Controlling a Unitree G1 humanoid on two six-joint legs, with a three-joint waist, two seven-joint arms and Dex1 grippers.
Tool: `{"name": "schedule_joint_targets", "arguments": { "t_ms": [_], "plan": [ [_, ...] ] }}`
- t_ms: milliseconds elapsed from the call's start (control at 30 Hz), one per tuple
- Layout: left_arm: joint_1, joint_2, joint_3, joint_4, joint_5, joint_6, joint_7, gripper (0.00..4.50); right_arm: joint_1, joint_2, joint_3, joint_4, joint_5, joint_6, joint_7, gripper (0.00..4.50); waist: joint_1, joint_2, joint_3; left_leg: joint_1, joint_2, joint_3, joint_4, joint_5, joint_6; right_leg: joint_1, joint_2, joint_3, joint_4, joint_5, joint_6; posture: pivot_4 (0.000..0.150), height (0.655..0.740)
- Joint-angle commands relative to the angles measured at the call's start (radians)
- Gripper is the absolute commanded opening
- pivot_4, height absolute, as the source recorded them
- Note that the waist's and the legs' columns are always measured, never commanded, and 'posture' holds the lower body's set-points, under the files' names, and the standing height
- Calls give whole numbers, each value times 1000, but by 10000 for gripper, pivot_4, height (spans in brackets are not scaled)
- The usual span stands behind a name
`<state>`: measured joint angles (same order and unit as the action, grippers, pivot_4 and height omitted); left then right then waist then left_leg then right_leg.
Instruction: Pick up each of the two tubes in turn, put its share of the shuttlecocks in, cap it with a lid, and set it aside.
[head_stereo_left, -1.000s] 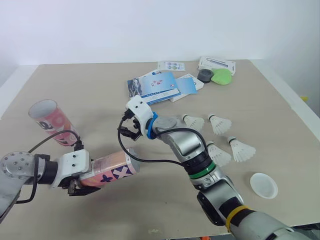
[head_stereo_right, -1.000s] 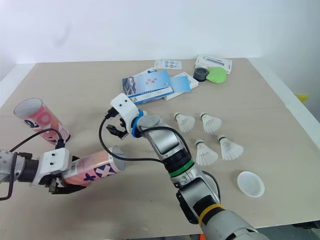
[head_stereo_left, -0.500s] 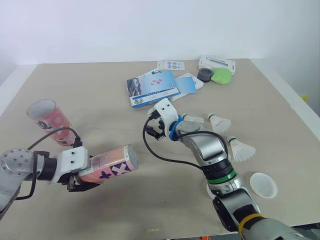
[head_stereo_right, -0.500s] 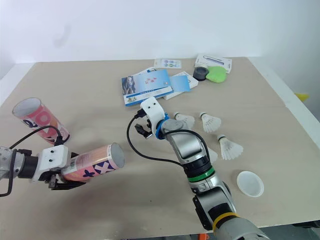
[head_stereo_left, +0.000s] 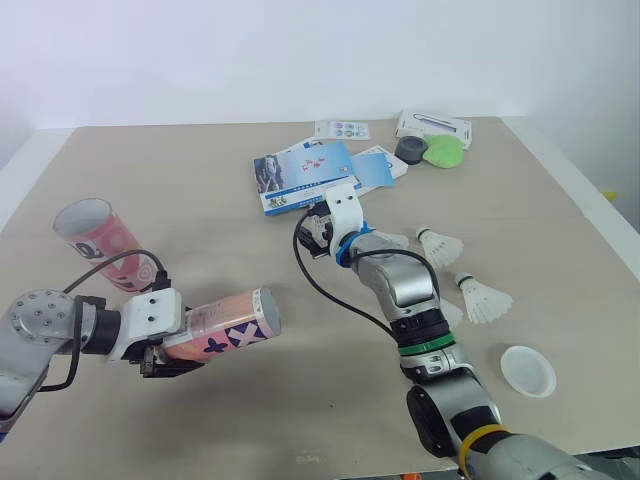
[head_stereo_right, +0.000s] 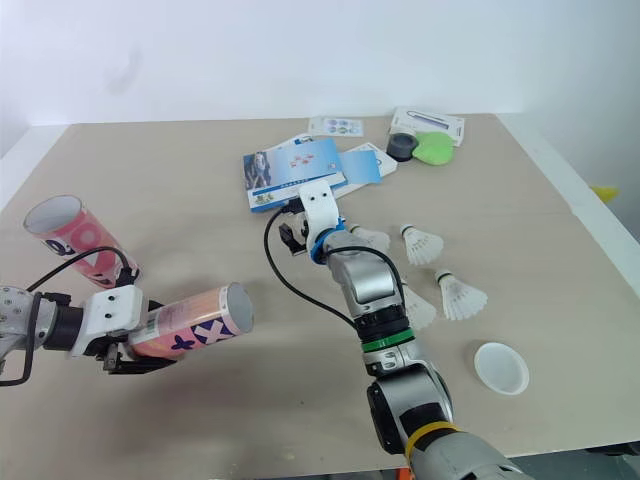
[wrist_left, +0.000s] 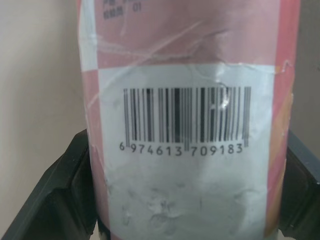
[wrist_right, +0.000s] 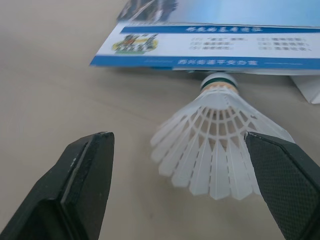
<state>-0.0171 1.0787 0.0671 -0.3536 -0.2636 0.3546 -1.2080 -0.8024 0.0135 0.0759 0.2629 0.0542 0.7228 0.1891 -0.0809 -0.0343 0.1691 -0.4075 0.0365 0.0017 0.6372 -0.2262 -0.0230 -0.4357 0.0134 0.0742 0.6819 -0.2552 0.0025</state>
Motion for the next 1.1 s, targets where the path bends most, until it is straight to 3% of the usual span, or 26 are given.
{"name": "schedule_joint_targets", "arguments": {
  "t_ms": [33,133,233,367,433,500,667,800,933,1100],
  "plan": [
    [0,12,13,-6,-2,-7,-3,40040,-41,23,-23,-1,19,-42,-15,44526,0,0,0,0,0,0,0,0,0,0,0,0,0,0,0,1500,7400],
    [0,11,13,-1,-1,-11,-3,40040,-60,42,-28,36,17,-65,-28,44526,0,0,0,0,0,0,0,0,0,0,0,0,0,0,0,1500,7400],
    [-2,10,11,7,0,-16,-4,40040,-85,63,-37,109,18,-101,-43,37108,-1,0,0,0,0,0,0,0,0,0,0,0,0,0,0,1500,7400],
    [2,9,10,9,1,-20,-2,40040,-95,66,-41,167,11,-130,-55,18229,-1,0,0,0,0,0,0,0,0,0,0,0,0,0,-1,1500,7400],
    [4,9,11,6,1,-18,-1,40040,-99,65,-43,181,8,-137,-60,5924,-1,0,0,0,0,0,0,0,0,0,0,0,0,1,-1,1500,7400],
    [5,9,11,5,0,-16,0,40040,-103,61,-44,192,2,-143,-70,460,-1,0,0,0,0,0,0,0,0,0,0,0,0,1,-1,1500,7400],
    [7,8,10,2,-1,-16,0,40040,-85,51,-44,148,1,-127,-76,460,-1,0,0,0,0,0,0,0,0,0,0,0,0,1,-1,1500,7400],
    [9,2,12,1,-5,-22,4,40040,-14,-35,17,-181,50,54,52,460,2,0,0,-1,1,-1,0,0,0,0,-1,0,1,0,-1,1500,7400],
    [2,-10,10,6,-10,-29,9,40040,23,-214,50,-448,163,152,277,460,4,0,0,-2,0,-1,1,0,0,0,-2,-1,1,0,0,1500,7400],
    [-55,-51,-4,27,-26,-33,23,40040,114,-483,31,-637,335,12,670,460,7,0,0,0,-2,-2,1,0,0,2,-1,-2,0,-2,4,1500,7400]
  ]
}}
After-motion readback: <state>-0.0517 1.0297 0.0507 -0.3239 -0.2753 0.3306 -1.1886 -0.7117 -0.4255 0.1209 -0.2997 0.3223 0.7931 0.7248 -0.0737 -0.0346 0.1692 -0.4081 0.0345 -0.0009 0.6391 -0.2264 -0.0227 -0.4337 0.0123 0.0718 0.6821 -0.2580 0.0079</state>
